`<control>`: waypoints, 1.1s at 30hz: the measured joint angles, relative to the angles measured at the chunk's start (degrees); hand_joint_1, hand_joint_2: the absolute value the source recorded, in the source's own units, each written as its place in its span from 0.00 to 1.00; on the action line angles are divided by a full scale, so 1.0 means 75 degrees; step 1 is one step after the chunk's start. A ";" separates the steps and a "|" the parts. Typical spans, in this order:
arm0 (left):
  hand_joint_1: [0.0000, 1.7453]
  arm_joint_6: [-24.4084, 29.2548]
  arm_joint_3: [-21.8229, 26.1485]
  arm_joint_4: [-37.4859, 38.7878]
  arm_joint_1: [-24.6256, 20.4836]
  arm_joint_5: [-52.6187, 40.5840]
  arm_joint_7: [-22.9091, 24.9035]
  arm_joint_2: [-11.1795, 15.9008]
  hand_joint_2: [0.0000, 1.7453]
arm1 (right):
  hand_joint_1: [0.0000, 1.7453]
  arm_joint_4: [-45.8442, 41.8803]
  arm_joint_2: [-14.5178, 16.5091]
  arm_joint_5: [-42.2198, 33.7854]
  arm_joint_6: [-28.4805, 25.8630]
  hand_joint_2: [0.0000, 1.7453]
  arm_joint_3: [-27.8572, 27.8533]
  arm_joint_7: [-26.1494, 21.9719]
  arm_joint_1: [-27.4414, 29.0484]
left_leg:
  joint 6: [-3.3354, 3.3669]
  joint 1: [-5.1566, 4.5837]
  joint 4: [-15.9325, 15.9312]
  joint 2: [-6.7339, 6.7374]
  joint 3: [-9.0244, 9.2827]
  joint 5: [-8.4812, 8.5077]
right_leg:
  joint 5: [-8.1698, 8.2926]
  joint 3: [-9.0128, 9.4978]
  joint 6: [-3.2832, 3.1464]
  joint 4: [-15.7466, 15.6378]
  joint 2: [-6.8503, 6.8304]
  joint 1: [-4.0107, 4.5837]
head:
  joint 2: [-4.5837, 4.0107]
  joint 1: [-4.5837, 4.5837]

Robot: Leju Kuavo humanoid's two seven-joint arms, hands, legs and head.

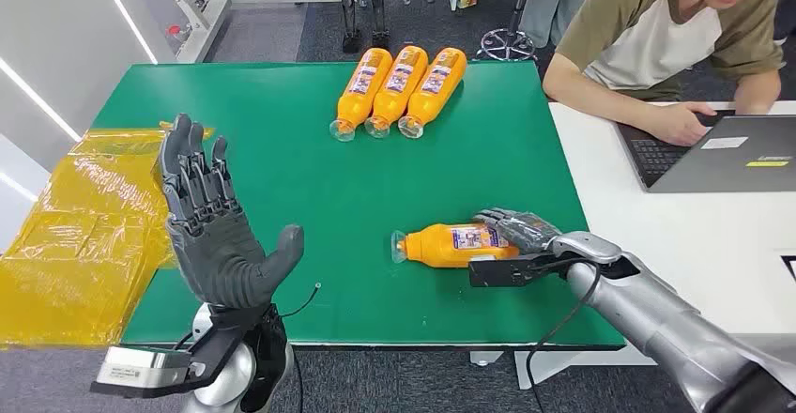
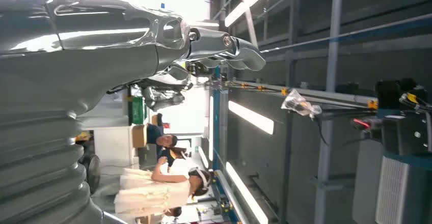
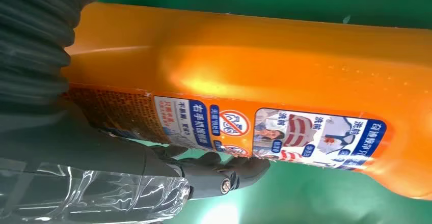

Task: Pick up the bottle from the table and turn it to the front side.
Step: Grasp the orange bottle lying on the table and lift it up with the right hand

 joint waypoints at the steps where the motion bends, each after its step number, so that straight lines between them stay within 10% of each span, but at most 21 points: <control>1: 0.00 -0.0009 0.0000 0.0000 0.0000 -0.0005 0.0005 -0.0002 1.00 | 0.00 0.0010 0.0002 0.0010 -0.0020 1.00 0.0000 0.0014 0.0007 | 0.0000 0.0000 0.0000 0.0000 0.0002 0.0000 | 0.0000 0.0002 0.0000 0.0000 0.0000 0.0000 | 0.0000 0.0000; 3: 0.00 -0.0038 0.0000 -0.0002 -0.0001 -0.0017 0.0017 -0.0007 1.00 | 0.03 0.0037 0.0007 0.0086 -0.0079 1.00 -0.0004 0.0064 0.0039 | 0.0000 0.0000 0.0000 0.0000 0.0006 0.0000 | 0.0000 0.0007 0.0000 -0.0001 0.0000 0.0000 | 0.0000 0.0001; 7: 0.00 -0.0071 0.0000 -0.0003 -0.0009 -0.0037 0.0028 -0.0017 1.00 | 0.91 0.0055 0.0007 0.0439 -0.0233 1.00 -0.0073 0.0162 0.0149 | 0.0001 0.0000 0.0001 0.0000 0.0020 0.0000 | 0.0000 0.0022 0.0001 -0.0004 0.0000 0.0000 | 0.0000 0.0000; 9: 0.00 -0.0073 0.0000 -0.0004 -0.0014 -0.0039 0.0032 -0.0018 1.00 | 0.98 0.0055 0.0007 0.0607 -0.0324 1.00 -0.0133 0.0163 0.0201 | 0.0001 -0.0001 0.0002 -0.0001 0.0023 0.0000 | 0.0001 0.0027 0.0001 -0.0005 -0.0001 -0.0001 | 0.0000 0.0001; 21: 0.00 -0.0010 0.0003 -0.0077 -0.0009 -0.0081 0.0033 -0.0018 1.00 | 1.00 -0.0046 0.0267 0.1619 -0.1733 1.00 -0.0821 0.0468 0.0669 | 0.0001 -0.0002 0.0002 -0.0003 0.0018 0.0000 | 0.0002 0.0029 0.0002 -0.0002 -0.0004 -0.0002 | 0.0000 0.0001; 33: 0.00 -0.0114 0.0006 0.0024 0.0034 0.0225 0.0310 -0.0045 1.00 | 1.00 -0.2087 0.1844 0.0432 -0.6427 1.00 -0.3042 -0.0603 0.2368 | -0.0007 0.0010 -0.0012 -0.0015 0.0005 -0.0003 | -0.0018 0.0005 -0.0015 0.0003 -0.0010 0.0010 | 0.0000 0.0001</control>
